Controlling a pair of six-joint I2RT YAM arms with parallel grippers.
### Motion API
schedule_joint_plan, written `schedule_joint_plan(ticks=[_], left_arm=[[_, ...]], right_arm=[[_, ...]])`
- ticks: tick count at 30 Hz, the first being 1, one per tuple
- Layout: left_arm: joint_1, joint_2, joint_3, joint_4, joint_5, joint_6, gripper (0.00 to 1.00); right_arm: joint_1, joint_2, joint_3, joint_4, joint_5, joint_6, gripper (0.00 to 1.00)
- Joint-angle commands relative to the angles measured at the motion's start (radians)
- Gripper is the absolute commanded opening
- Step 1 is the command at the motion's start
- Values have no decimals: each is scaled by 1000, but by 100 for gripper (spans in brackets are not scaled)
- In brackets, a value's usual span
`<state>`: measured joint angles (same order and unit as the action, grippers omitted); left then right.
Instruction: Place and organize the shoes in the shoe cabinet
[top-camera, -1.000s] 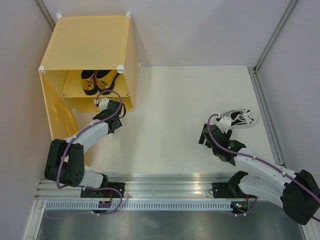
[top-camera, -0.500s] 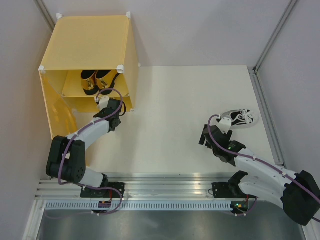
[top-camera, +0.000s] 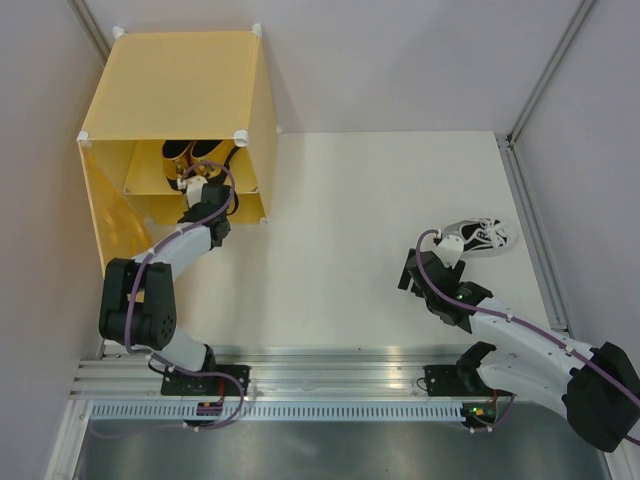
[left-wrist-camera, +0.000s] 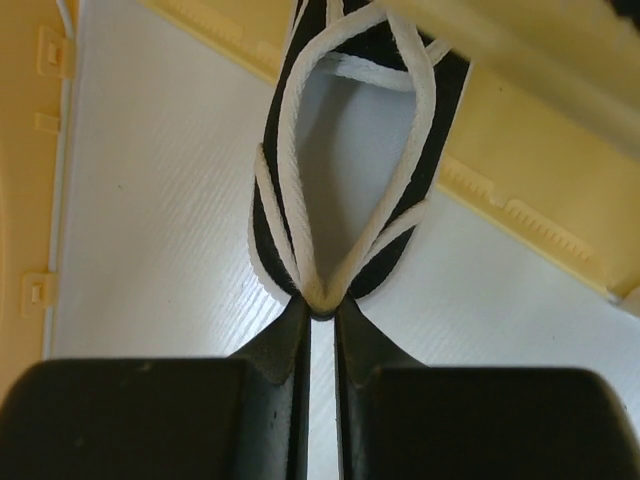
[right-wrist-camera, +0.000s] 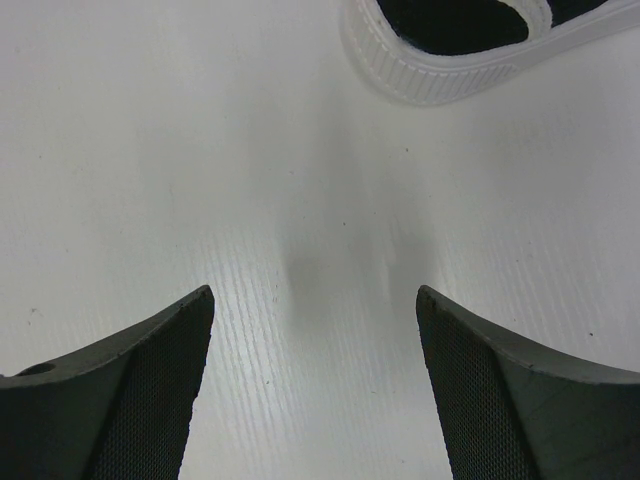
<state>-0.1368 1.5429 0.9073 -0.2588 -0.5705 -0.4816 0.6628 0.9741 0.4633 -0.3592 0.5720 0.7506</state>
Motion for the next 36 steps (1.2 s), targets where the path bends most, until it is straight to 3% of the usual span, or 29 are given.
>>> schedule_joint_plan(ticks=[1, 11, 20, 36], left_arm=[[25, 25, 84, 131, -17, 58, 2], [83, 57, 53, 289, 15, 201, 4], [134, 51, 2, 435, 138, 371, 8], [198, 102, 33, 500, 219, 433, 14]], right_arm=[[-5, -14, -2, -4, 8, -8, 86], [-3, -17, 3, -18, 19, -13, 86], [-3, -11, 6, -9, 11, -20, 86], [-5, -25, 1, -15, 8, -20, 86]])
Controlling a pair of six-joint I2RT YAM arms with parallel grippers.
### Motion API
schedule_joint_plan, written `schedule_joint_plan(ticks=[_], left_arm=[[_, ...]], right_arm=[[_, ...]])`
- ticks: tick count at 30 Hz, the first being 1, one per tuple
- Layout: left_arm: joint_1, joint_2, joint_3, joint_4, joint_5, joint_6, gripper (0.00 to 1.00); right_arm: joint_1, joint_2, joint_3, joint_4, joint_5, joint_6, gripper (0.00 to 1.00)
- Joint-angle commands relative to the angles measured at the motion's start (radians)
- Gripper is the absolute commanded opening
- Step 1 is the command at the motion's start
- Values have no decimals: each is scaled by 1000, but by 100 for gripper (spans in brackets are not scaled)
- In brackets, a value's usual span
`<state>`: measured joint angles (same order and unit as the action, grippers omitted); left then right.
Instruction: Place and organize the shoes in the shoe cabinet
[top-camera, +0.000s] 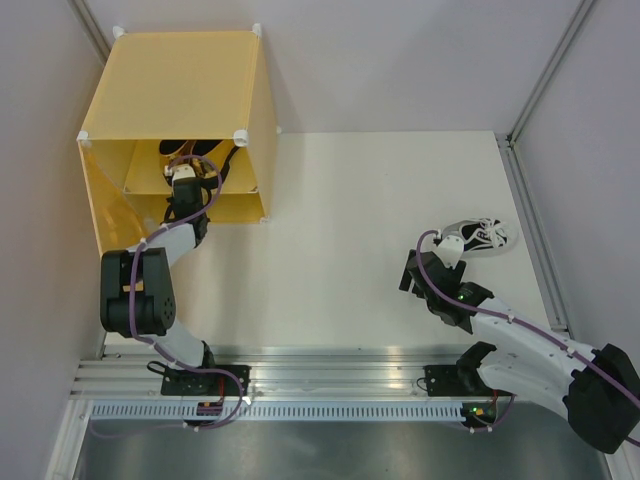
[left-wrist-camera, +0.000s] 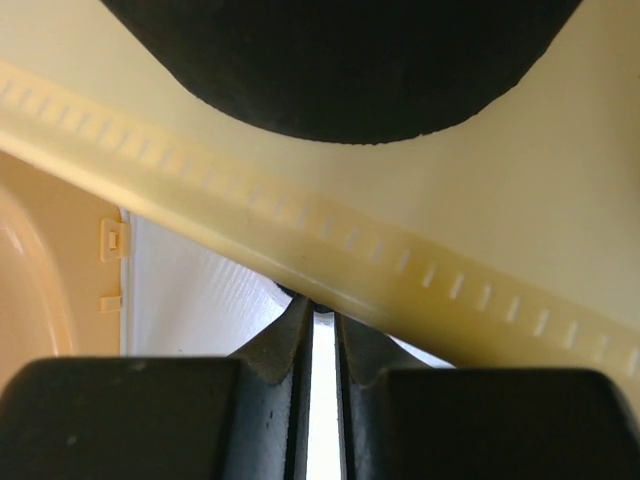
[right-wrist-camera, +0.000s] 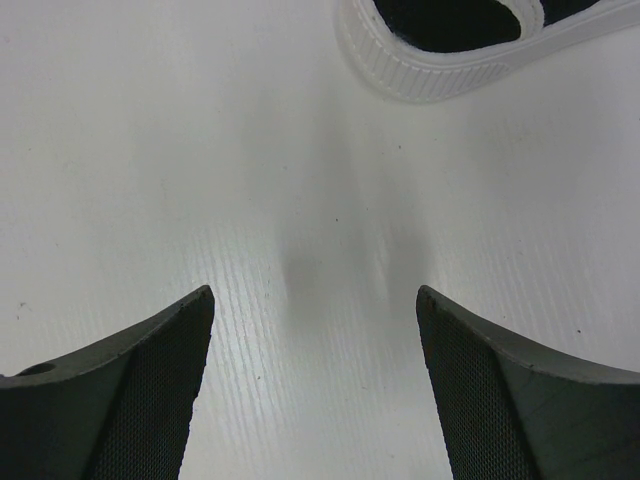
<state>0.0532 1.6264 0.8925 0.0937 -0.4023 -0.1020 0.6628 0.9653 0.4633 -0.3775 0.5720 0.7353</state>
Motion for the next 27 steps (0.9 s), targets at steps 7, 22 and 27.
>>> schedule_joint_plan(ticks=[7, 22, 27], left_arm=[[19, 33, 60, 169, 56, 58, 16], [19, -112, -10, 23, 83, -146, 34], [20, -168, -43, -87, 30, -261, 32]], right_arm=[[-5, -23, 12, -15, 8, -5, 86], [-5, -8, -2, 11, -11, 1, 86], [-5, -2, -6, 25, -23, -1, 86]])
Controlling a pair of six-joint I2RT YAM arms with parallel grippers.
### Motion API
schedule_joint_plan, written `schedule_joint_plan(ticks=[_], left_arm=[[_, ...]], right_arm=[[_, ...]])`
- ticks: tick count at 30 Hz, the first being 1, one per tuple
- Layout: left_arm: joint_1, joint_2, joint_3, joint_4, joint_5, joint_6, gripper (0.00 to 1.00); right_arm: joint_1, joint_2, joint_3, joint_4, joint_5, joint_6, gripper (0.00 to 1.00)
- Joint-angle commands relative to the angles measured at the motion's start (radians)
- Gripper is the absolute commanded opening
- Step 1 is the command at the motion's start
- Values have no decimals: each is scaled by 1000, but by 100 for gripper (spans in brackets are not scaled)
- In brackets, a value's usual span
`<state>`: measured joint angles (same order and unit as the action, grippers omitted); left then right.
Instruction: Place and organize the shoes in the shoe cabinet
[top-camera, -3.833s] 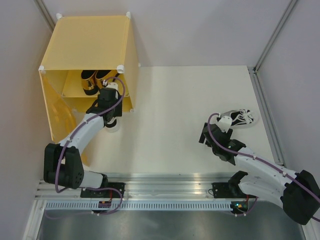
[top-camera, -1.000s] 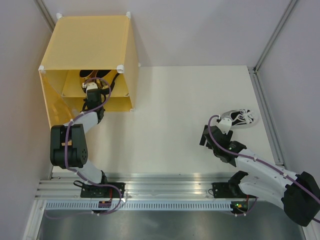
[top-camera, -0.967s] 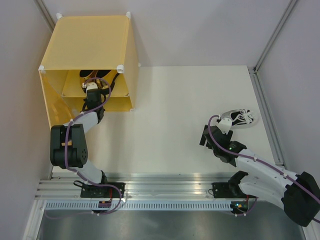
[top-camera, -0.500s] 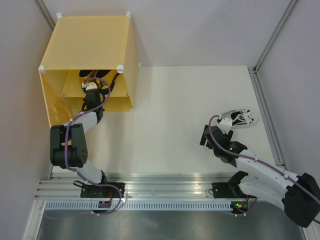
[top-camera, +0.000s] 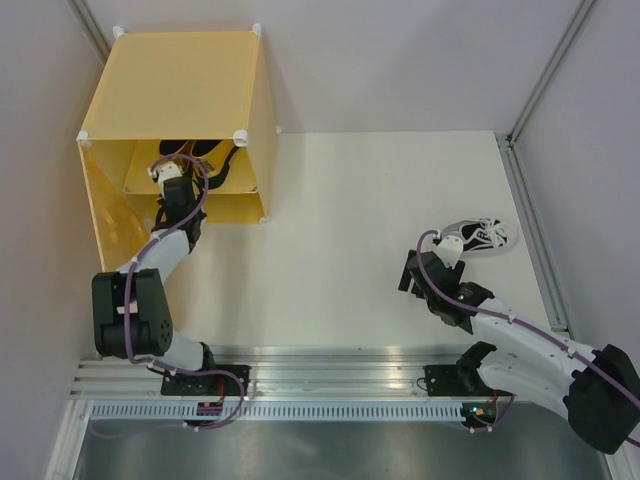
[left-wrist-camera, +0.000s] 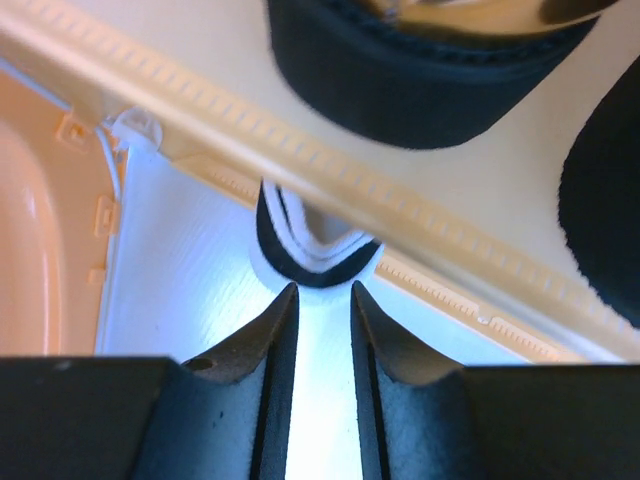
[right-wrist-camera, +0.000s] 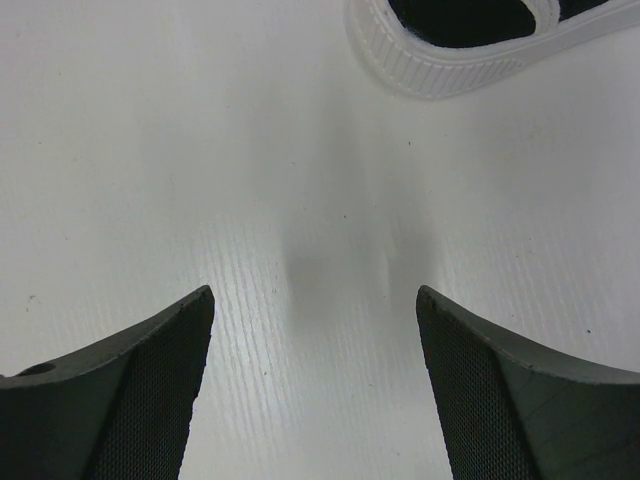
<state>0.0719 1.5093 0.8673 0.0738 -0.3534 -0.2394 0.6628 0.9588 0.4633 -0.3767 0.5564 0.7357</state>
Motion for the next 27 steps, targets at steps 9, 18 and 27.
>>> schedule_joint_plan(ticks=[9, 18, 27], left_arm=[[2, -37, -47, -229, -162, -406, 31], [15, 43, 13, -269, -233, -550, 33], [49, 92, 41, -230, -199, -627, 34]], right_arm=[[-5, 3, -11, 35, -15, -2, 86], [-5, -25, -15, 15, -1, -6, 86], [-5, -23, -11, 10, 4, -12, 86]])
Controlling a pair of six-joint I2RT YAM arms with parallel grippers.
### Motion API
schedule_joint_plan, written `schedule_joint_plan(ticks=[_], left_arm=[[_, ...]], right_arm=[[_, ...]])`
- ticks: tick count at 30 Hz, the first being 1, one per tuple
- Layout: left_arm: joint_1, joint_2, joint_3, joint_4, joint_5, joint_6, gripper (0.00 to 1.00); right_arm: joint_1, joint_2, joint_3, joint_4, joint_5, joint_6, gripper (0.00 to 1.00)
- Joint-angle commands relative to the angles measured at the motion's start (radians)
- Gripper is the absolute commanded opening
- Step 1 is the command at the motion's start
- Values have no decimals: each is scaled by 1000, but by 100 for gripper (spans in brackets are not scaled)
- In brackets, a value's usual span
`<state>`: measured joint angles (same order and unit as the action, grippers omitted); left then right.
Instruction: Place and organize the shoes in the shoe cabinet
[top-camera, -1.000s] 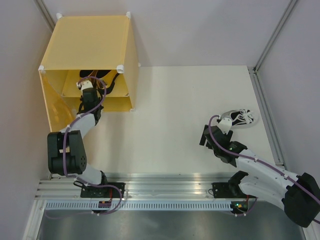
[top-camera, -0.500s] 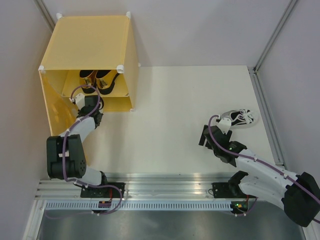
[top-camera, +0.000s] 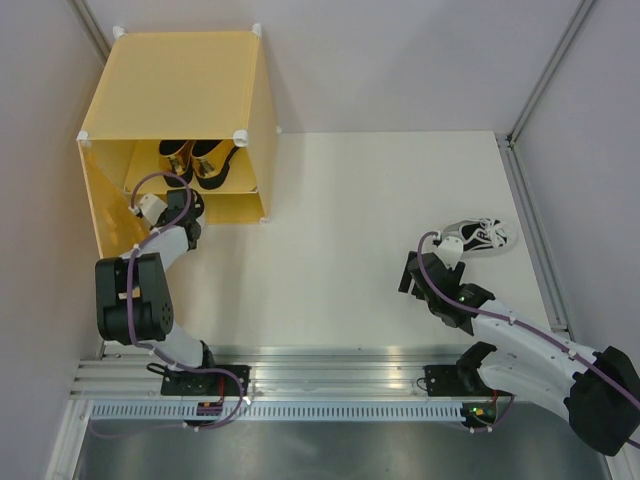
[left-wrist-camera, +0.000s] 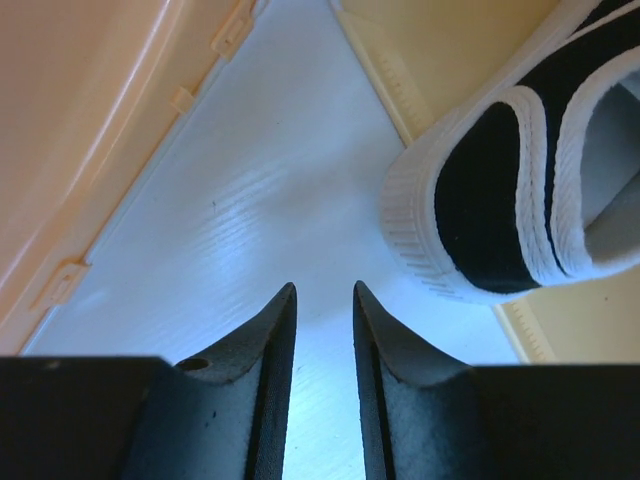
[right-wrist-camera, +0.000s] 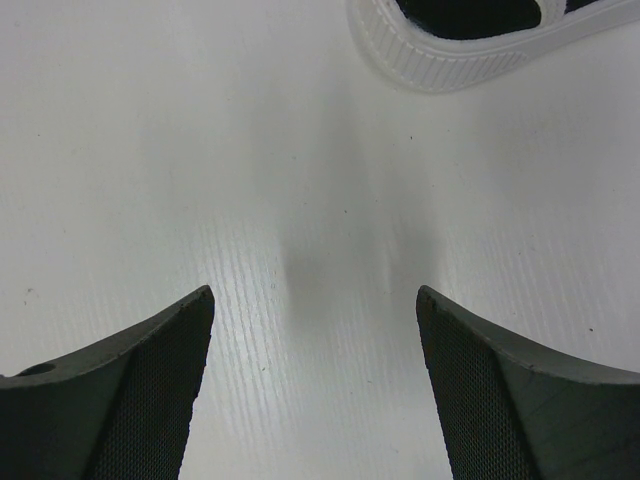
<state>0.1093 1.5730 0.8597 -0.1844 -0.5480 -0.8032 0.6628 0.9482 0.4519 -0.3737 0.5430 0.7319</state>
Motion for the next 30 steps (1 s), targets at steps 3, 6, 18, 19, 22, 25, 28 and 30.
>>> schedule_joint_plan(ticks=[3, 6, 18, 19, 22, 25, 28, 30], left_arm=[[23, 50, 62, 31, 17, -63, 34], [30, 62, 73, 36, 39, -65, 34], [41, 120, 122, 99, 108, -65, 35], [43, 128, 125, 100, 112, -67, 35], [46, 133, 124, 126, 120, -70, 35], [47, 131, 111, 164, 128, -73, 35], [49, 133, 113, 178, 135, -74, 36], [49, 136, 113, 178, 135, -70, 36]], right_arm=[[-6, -11, 1, 7, 17, -8, 86], [-6, -9, 1, 7, 21, -6, 86], [-6, -8, 2, 5, 21, -8, 86], [-6, -8, 2, 7, 21, -8, 86], [-6, -5, 2, 5, 21, -8, 86], [-6, -2, 2, 6, 25, -6, 87], [-8, 6, 5, 6, 26, -9, 86], [-6, 8, 8, 6, 25, -11, 86]])
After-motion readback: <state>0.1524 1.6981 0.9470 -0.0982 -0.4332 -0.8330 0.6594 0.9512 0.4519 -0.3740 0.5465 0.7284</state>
